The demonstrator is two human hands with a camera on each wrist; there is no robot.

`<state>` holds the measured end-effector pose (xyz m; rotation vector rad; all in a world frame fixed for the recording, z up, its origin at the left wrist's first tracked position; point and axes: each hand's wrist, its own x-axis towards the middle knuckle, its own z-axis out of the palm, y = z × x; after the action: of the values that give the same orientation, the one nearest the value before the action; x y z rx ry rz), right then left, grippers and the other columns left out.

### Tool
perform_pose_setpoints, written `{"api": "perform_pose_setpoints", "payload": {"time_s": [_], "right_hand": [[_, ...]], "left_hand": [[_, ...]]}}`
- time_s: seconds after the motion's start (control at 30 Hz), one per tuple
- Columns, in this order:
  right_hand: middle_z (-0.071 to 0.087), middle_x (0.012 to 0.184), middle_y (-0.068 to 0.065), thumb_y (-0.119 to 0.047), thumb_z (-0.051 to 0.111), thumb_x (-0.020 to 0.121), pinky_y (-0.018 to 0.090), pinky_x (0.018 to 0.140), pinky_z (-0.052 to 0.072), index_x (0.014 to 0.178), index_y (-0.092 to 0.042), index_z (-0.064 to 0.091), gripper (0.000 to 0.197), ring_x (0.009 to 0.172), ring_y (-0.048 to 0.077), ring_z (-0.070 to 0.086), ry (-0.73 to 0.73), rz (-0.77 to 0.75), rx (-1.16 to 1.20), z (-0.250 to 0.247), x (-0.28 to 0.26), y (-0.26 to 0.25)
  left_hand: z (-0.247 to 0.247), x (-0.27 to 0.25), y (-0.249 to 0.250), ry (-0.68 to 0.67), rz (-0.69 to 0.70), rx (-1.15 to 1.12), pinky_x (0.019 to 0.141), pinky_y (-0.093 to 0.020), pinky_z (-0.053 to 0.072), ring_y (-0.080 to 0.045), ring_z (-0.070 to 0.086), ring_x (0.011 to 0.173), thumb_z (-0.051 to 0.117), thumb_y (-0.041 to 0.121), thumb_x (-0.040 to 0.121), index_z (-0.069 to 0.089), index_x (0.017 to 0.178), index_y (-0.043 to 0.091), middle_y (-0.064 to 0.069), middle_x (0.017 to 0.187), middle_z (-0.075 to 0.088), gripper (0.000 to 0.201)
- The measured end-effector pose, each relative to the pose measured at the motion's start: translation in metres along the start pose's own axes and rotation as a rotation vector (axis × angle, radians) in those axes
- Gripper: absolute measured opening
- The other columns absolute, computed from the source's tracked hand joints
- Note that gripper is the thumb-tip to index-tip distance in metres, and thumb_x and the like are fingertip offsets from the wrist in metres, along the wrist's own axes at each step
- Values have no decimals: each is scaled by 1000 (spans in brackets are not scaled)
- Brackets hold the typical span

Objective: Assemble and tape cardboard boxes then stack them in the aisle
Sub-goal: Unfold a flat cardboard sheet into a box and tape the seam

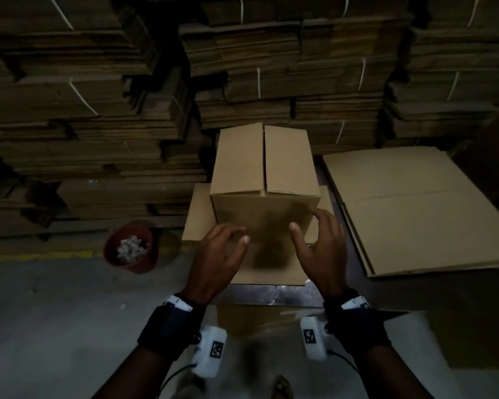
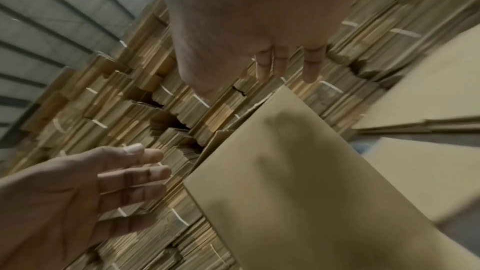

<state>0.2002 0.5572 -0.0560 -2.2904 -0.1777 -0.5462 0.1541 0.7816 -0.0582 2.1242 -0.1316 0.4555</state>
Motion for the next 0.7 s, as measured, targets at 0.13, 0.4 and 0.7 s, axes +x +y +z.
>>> {"api": "perform_pose_setpoints", "payload": {"time_s": [0.13,0.4,0.7], "right_hand": [[57,135,6,-60,59,90,29,95,40,135,-16,56,62,124,22,50,0,-37,7,5,33,1],[41,154,9,-71,69,79,49,111,36,145,-23,42,86,142,26,35,-104,-31,-223,41,84,-3],[56,139,8,-71,57,87,42,97,52,138,-18,51,74,124,24,55,-33,13,-148,50,95,0]], "left_hand": [[-3,31,1,38,40,107,85,-29,51,-8,60,102,55,45,94,70,112,17,4,111,66,36],[-8,115,-39,-56,55,340,102,-47,46,-24,51,126,66,56,85,63,125,20,-6,134,58,53],[-18,139,-66,-68,107,245,95,-42,51,-20,57,118,62,59,88,63,125,16,-4,128,63,57]]}}
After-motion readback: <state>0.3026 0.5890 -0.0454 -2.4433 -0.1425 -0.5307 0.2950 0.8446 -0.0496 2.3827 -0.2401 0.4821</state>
